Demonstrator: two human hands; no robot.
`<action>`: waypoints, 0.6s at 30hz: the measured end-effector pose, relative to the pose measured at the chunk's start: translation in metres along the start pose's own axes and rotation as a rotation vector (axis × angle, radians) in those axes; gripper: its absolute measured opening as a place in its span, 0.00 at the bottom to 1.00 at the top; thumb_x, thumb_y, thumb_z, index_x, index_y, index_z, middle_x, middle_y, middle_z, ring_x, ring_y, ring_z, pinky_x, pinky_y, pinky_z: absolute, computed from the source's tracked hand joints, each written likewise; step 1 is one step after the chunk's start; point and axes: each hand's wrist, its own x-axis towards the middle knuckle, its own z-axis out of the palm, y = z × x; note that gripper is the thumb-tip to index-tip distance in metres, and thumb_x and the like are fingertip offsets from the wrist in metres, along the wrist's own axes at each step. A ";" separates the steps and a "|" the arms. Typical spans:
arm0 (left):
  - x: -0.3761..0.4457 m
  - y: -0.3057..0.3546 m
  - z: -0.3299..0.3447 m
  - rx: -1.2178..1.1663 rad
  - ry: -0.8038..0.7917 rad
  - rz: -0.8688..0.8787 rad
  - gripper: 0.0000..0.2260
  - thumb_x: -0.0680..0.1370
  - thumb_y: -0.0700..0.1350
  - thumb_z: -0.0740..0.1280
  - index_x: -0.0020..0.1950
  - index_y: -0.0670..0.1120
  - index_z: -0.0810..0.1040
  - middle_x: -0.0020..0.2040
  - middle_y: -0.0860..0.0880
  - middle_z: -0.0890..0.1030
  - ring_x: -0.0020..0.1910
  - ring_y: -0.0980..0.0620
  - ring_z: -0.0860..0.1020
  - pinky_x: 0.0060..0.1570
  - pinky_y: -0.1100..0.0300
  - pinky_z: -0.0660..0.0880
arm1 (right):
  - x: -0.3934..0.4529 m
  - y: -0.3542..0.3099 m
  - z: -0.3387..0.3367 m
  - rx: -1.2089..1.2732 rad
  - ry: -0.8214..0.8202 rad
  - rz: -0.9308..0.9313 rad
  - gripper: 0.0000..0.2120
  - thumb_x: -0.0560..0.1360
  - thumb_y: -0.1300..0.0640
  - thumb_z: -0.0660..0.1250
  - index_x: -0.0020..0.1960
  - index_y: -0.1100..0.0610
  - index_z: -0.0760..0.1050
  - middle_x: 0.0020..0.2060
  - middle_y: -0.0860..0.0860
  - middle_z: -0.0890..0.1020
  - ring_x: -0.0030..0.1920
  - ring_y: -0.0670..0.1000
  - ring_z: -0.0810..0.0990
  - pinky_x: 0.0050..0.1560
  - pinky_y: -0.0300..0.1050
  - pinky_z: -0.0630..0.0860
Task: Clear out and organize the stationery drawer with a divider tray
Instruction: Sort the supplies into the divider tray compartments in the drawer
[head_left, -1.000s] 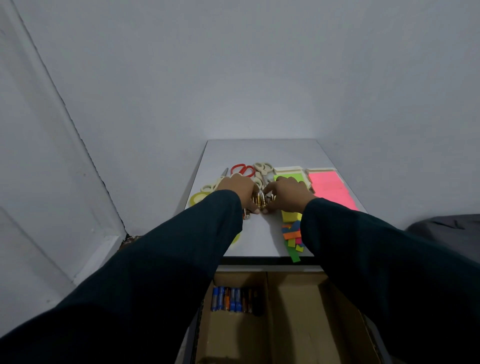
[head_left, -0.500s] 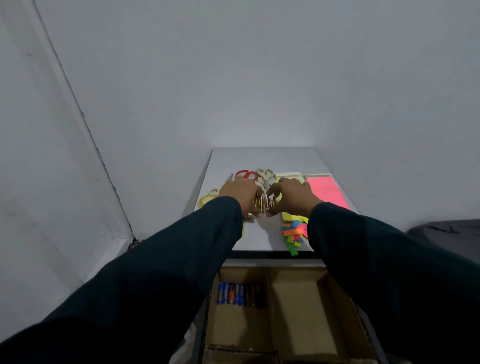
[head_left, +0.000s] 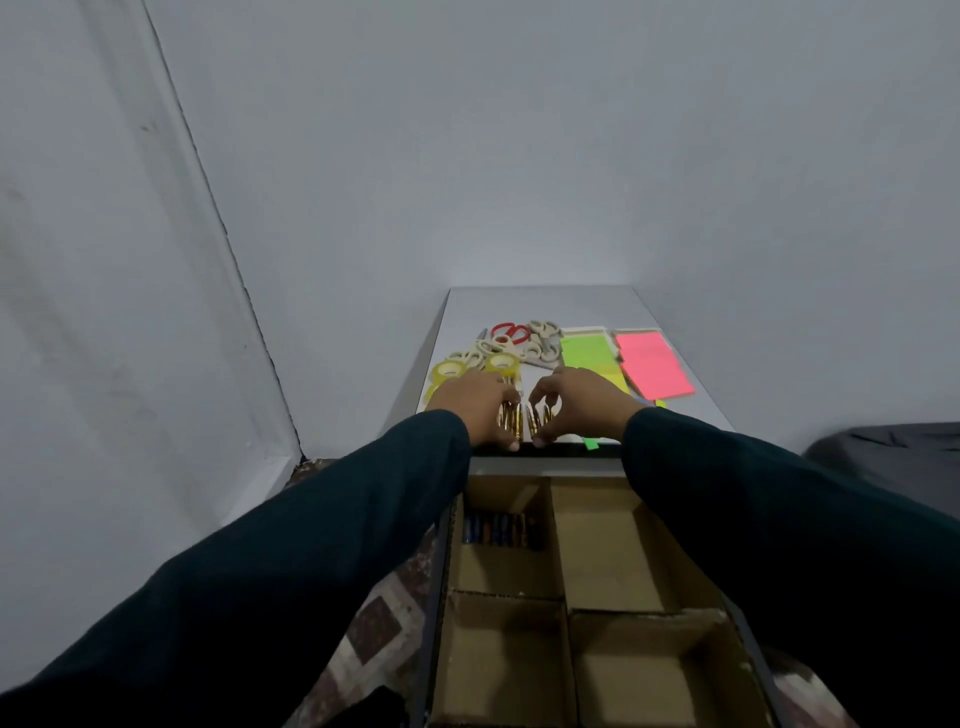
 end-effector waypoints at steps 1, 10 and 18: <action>-0.007 -0.001 0.003 -0.007 -0.001 0.000 0.29 0.72 0.57 0.71 0.70 0.52 0.69 0.66 0.50 0.71 0.66 0.48 0.67 0.60 0.53 0.69 | -0.005 -0.003 0.003 0.007 -0.007 -0.014 0.27 0.67 0.50 0.76 0.63 0.54 0.74 0.57 0.53 0.76 0.56 0.53 0.75 0.51 0.45 0.71; -0.057 -0.008 0.044 -0.111 -0.052 -0.023 0.28 0.70 0.56 0.72 0.68 0.51 0.71 0.62 0.50 0.73 0.63 0.49 0.69 0.59 0.52 0.71 | -0.032 -0.031 0.049 0.040 -0.117 -0.044 0.25 0.68 0.51 0.75 0.62 0.54 0.73 0.56 0.52 0.75 0.54 0.50 0.73 0.50 0.40 0.70; -0.074 -0.023 0.081 -0.096 -0.089 -0.050 0.28 0.71 0.56 0.72 0.68 0.50 0.70 0.62 0.48 0.73 0.61 0.48 0.71 0.59 0.54 0.70 | -0.035 -0.039 0.100 0.165 -0.272 0.042 0.24 0.69 0.55 0.74 0.63 0.55 0.71 0.58 0.52 0.75 0.58 0.51 0.74 0.56 0.43 0.73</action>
